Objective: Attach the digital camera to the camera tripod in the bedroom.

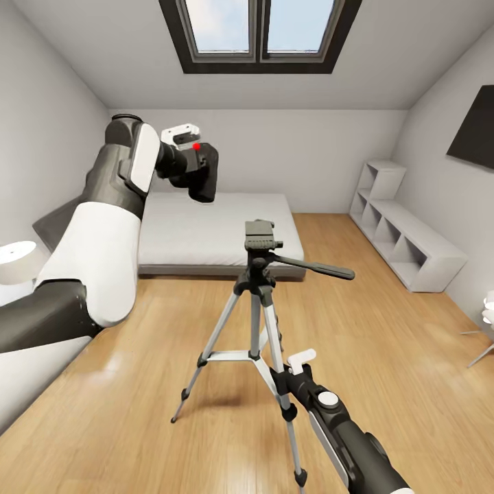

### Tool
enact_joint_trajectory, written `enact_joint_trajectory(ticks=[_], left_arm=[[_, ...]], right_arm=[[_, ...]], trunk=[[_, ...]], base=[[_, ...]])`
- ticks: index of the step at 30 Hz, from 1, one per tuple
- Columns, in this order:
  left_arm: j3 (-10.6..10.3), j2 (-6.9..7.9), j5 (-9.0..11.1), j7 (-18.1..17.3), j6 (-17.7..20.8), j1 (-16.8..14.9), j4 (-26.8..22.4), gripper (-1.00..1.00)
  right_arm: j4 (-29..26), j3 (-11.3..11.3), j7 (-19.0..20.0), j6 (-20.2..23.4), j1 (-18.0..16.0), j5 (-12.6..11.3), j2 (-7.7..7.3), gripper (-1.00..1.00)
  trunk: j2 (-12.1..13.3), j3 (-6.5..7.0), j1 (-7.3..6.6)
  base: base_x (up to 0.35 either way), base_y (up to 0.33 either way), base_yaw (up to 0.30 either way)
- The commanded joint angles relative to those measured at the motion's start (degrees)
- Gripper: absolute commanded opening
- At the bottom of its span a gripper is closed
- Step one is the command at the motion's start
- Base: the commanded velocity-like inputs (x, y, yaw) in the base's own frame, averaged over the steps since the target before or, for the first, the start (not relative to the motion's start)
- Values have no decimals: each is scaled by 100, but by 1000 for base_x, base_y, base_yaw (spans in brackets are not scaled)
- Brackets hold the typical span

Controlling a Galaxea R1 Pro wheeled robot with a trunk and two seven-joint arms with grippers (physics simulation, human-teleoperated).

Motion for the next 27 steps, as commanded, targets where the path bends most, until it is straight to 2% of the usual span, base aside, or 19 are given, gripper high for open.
enact_joint_trajectory(ticks=[1,3,6,8,10,11,14,18,22,23,26,27], left_arm=[[25,-12,112,49,20,-112,31,-100],[28,-24,244,37,20,-216,72,-100],[31,-38,604,16,20,-367,155,-100],[29,-42,1225,2,20,-540,296,-100],[26,-43,1511,-2,20,-614,357,-100],[23,-45,1750,-2,20,-689,404,-100],[8,-53,2032,-3,20,-838,482,-100],[-152,-59,2186,-11,20,-1024,687,-100],[-476,-73,2254,-40,20,-1160,910,-100],[-709,-77,2306,-54,20,-1201,1000,-100],[-1132,-77,2439,-66,20,-1236,1088,-100],[-1449,-77,2563,-70,20,-1249,1123,-100]], right_arm=[[63,-10,-89,31,-1,437,-2,-100],[53,-15,-89,31,-1,437,-2,-100],[37,-20,-89,31,-1,437,-3,-100],[28,-21,-89,31,-1,437,-6,-100],[24,-24,-89,31,-1,437,-7,-100],[22,-24,-87,31,-1,437,-7,-100],[19,-27,-87,31,-1,436,-8,-100],[18,-27,-86,31,-1,437,-10,-100],[18,-26,-86,31,-1,435,-11,-100],[18,-25,-86,31,-1,436,-12,-100],[18,-27,-87,31,-1,436,-12,-100],[18,-29,-86,31,-1,435,-12,-100]], trunk=[[-8,-13,5],[-8,-13,5],[-8,-13,5],[-8,-13,5],[-8,-13,5],[-8,-13,5],[-8,-13,5],[-8,-13,5],[-8,-13,5],[-8,-13,5],[-8,-13,5],[-8,-13,5]], base=[[0,0,0],[0,0,0],[0,0,0],[0,0,0],[0,0,0],[0,0,0],[0,0,0],[0,0,0],[0,0,0],[0,0,0],[0,0,0],[0,0,0]])
